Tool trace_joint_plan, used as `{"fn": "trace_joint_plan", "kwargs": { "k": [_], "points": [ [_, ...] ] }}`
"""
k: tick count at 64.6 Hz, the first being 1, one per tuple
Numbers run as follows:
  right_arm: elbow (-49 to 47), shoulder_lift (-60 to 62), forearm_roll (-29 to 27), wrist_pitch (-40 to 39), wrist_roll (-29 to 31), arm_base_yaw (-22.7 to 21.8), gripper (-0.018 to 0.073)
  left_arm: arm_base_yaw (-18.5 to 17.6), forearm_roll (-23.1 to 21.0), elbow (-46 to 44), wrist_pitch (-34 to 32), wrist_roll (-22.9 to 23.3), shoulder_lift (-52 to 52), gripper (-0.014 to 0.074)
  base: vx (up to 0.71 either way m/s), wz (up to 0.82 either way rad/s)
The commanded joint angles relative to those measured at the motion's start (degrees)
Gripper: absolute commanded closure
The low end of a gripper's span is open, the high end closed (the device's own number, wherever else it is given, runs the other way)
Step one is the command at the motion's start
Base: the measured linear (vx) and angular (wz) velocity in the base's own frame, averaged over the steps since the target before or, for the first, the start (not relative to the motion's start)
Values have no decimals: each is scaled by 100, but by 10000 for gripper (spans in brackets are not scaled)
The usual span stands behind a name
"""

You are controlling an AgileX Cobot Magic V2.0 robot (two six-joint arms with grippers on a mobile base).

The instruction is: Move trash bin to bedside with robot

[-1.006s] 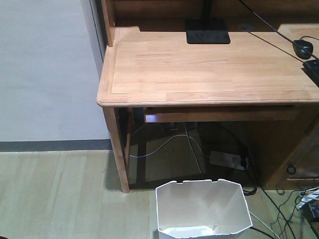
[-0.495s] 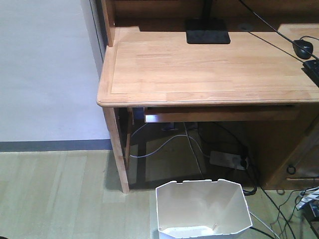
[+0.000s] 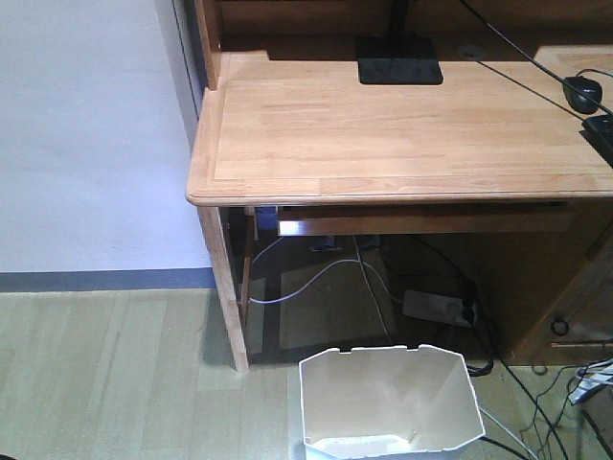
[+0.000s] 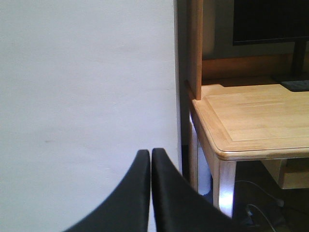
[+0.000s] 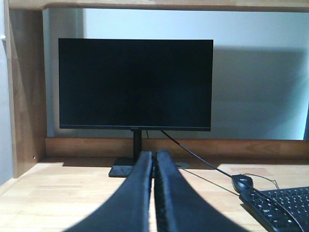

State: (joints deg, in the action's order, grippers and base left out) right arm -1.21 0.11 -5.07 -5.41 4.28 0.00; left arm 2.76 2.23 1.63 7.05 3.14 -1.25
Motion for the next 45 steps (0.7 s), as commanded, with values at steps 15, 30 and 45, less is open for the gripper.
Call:
{"fn": "trace_joint_plan", "kwargs": {
  "k": [15, 30, 45],
  "points": [
    [-1571, -1883, -33, 670, 50, -22, 568, -12, -26, -119, -414, 25, -29, 603, 0, 0],
    [-1816, -2881, -27, 1077, 50, -22, 568, -12, -26, -119, -414, 25, -29, 603, 0, 0],
    [-1816, -3144, -160, 1227, 23, -27, 564, -12, -26, -119, -414, 25, -29, 603, 0, 0]
  ]
}}
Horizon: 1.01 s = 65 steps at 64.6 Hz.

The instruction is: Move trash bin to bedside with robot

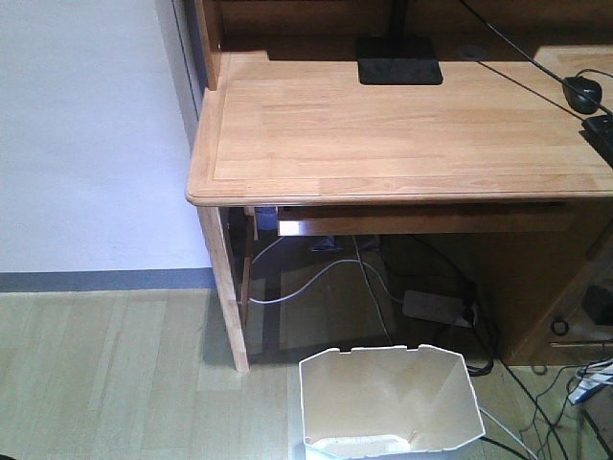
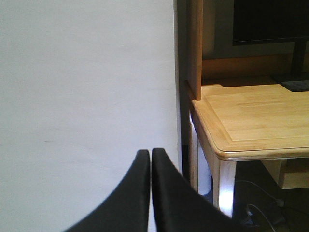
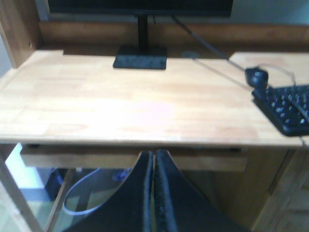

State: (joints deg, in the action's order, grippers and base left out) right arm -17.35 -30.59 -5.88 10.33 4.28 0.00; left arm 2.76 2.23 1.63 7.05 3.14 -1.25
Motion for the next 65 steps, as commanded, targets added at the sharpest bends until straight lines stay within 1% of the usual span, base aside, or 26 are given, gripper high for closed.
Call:
{"fn": "trace_joint_plan", "kwargs": {
  "k": [1, 7, 13, 20, 29, 37, 42, 46, 50, 55, 65],
  "points": [
    [-202, -75, -74, -350, 23, -27, 562, -12, -26, -119, -414, 25, -29, 603, 0, 0],
    [-202, -75, -42, -421, 104, -27, 538, -12, -26, -119, -414, 25, -29, 603, 0, 0],
    [-202, -75, -26, -492, 124, -27, 476, -12, -26, -119, -414, 25, -29, 603, 0, 0],
    [-202, -75, -26, -492, 124, -27, 356, -12, -26, -119, -414, 25, -29, 603, 0, 0],
    [-202, -75, -26, -498, 124, -27, 157, -12, -26, -119, -414, 25, -29, 603, 0, 0],
    [-202, -75, -36, -504, 124, -27, 43, -12, -26, -119, -414, 25, -29, 603, 0, 0],
    [-202, -75, -93, -648, 18, -27, 21, -12, -26, -119, -414, 25, -29, 603, 0, 0],
    [-202, -75, -250, -662, -184, -27, 22, -12, -26, -119, -414, 25, -29, 603, 0, 0],
    [-258, -138, -266, -616, -232, -27, 29, -12, -26, -119, -414, 25, -29, 603, 0, 0],
    [-430, -377, -205, -371, -189, -27, 39, -12, -26, -119, -414, 25, -29, 603, 0, 0],
    [-1026, -1259, -219, 255, -147, -27, 52, -12, -26, -119, -414, 25, -29, 603, 0, 0]
  ]
}}
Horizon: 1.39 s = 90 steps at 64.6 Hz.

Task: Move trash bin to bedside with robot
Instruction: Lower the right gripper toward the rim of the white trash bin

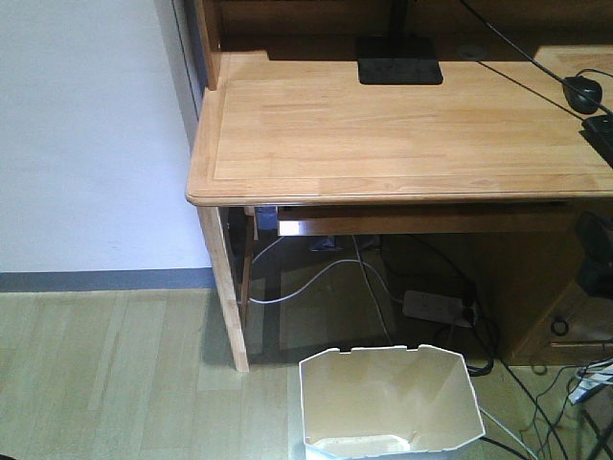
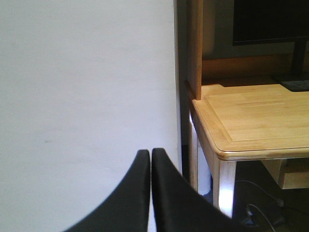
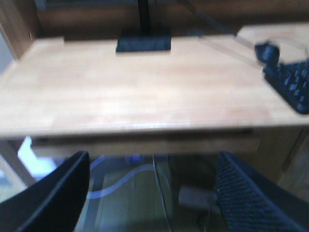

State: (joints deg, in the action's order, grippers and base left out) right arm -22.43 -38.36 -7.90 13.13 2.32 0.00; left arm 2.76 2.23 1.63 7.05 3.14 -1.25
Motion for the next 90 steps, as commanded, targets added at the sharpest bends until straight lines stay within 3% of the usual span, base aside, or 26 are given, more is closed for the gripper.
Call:
{"fn": "trace_joint_plan", "kwargs": {
  "k": [1, 21, 29, 37, 47, 60, 81, 90],
  "points": [
    [-588, -567, -24, 48, 49, -27, 52, -12, -26, -119, -414, 25, -29, 603, 0, 0],
    [-1993, -2500, -27, 1499, 512, -33, 52, -12, -26, -119, -414, 25, -29, 603, 0, 0],
    [-2285, -3177, -35, 1674, 838, -46, 52, -12, -26, -119, -414, 25, -29, 603, 0, 0],
    [-2389, -3851, -165, 1684, 1102, -342, 52, -12, -26, -119, -414, 25, -29, 603, 0, 0],
    [-2389, -4763, -616, 1629, 1759, -723, 52, -12, -26, -119, -414, 25, -29, 603, 0, 0],
    [-2389, -5999, -958, 1289, 2673, -770, 52, -12, -26, -119, -414, 25, -29, 603, 0, 0],
    [-2406, -7966, -1088, -266, 2842, -770, 52, -12, -26, -119, -414, 25, -29, 603, 0, 0],
    [-2717, -8888, -1054, -320, 2860, -770, 52, -12, -26, -119, -414, 25, -29, 603, 0, -1]
  ]
}}
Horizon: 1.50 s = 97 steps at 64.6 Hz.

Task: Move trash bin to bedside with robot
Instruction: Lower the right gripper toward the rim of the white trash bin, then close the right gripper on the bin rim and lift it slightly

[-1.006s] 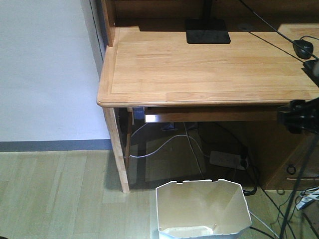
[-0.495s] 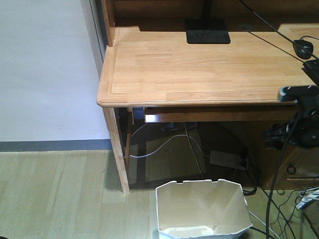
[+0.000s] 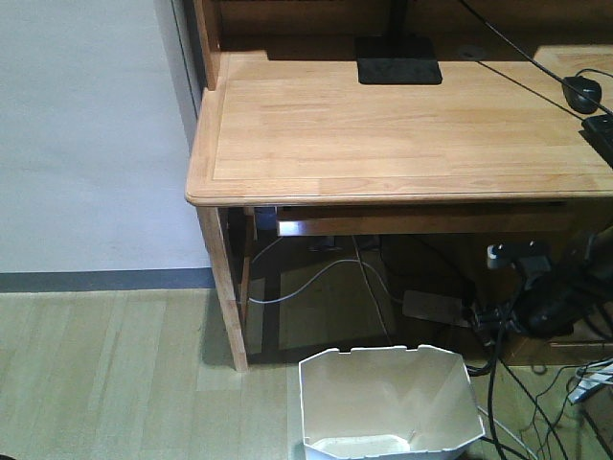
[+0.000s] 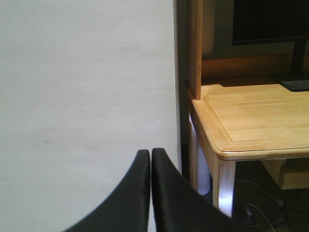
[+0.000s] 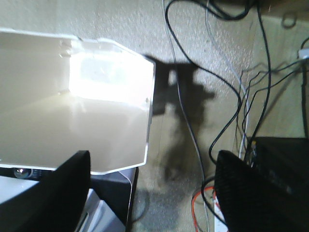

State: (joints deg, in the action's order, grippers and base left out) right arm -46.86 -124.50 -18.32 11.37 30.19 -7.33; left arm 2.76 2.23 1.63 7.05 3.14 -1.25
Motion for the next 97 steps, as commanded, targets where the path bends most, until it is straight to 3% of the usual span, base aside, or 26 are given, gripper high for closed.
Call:
{"fn": "trace_joint_plan", "kwargs": {
  "k": [1, 28, 77, 86, 97],
  "points": [
    [-325, -365, -12, -118, 73, -37, 52, -12, -26, -119, -414, 25, -29, 603, 0, -1],
    [-1635, -2283, -38, 85, 73, -25, 52, -12, -26, -119, -414, 25, -29, 603, 0, -1],
    [-3730, -4452, -17, 598, 64, -25, 73, -12, -26, -119, -414, 25, -29, 603, 0, 0],
    [-3996, -4640, -45, 884, 51, -25, 203, -12, -26, -119, -414, 25, -29, 603, 0, 0],
    [-4416, -4843, -176, 1546, 47, -25, 551, -12, -26, -119, -414, 25, -29, 603, 0, 0]
  ]
}}
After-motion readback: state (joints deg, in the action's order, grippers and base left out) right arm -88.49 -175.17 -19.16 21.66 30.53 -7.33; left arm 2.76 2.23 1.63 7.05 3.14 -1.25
